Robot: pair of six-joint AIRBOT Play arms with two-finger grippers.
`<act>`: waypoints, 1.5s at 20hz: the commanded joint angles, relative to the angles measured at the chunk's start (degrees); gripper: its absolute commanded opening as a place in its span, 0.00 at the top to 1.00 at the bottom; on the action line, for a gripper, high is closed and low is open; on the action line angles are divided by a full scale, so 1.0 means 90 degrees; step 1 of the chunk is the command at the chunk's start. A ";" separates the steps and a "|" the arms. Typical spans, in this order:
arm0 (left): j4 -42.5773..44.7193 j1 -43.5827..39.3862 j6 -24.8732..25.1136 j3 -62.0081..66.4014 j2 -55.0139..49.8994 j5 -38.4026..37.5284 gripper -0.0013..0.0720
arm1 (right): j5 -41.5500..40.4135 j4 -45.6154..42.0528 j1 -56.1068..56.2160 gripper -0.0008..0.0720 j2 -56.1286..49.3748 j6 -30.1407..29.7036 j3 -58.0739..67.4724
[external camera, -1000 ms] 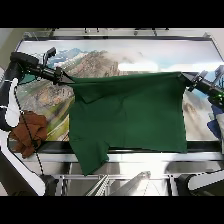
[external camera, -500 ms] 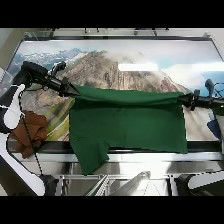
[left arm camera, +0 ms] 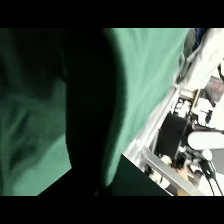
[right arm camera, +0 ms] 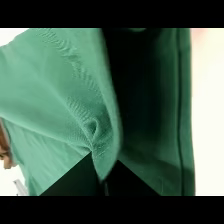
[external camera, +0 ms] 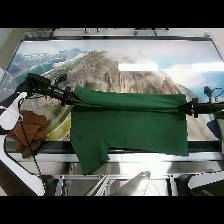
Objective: Fold the shirts.
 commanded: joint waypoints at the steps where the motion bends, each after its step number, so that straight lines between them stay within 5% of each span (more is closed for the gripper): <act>1: 0.0012 -0.0007 0.0109 -0.0070 0.0005 -0.0367 0.96 | -0.0233 -0.0078 0.0109 0.96 0.0002 -0.0015 -0.0002; 4: 0.0017 0.0015 0.0097 -0.0070 0.0005 -0.0306 0.94 | -0.0214 -0.0078 0.0109 0.94 0.0012 0.0005 -0.0002; 5: 0.0012 0.0046 0.0049 -0.0070 0.0005 -0.0221 0.64 | -0.0175 -0.0078 0.0109 0.78 0.0029 0.0012 -0.0002; 7: 0.0015 0.0158 -0.0364 -0.0073 0.0005 0.0126 0.11 | -0.0015 -0.0080 0.0097 0.72 0.0136 0.0012 -0.0002; 8: 0.0012 0.0253 -0.0636 -0.0073 0.0005 0.0384 0.10 | 0.0097 -0.0090 0.0056 0.70 0.0248 0.0036 -0.0002; 10: 0.0005 0.0449 -0.1093 -0.0228 0.0083 0.0935 0.10 | 0.0267 -0.0304 -0.0058 0.47 0.0571 0.0221 0.0002; 15: 0.0143 0.1032 -0.1071 -0.2169 0.1428 0.0704 0.10 | 0.0304 -0.2412 -0.0801 0.46 0.1800 0.1496 -0.0007; 20: 0.2079 0.1464 -0.1902 -0.4782 0.3434 -0.0284 0.10 | -0.0007 -0.1936 -0.1129 0.46 0.2674 0.1634 -0.0066; 24: 0.2098 0.1443 -0.2244 -0.6540 0.4427 -0.1353 0.10 | 0.0260 -0.0563 -0.0954 0.46 0.2744 0.1175 -0.0114; 30: 0.1350 0.0311 -0.2266 -0.7337 0.4811 -0.2895 0.10 | 0.0306 -0.0495 -0.0682 0.46 0.2747 0.1166 -0.0117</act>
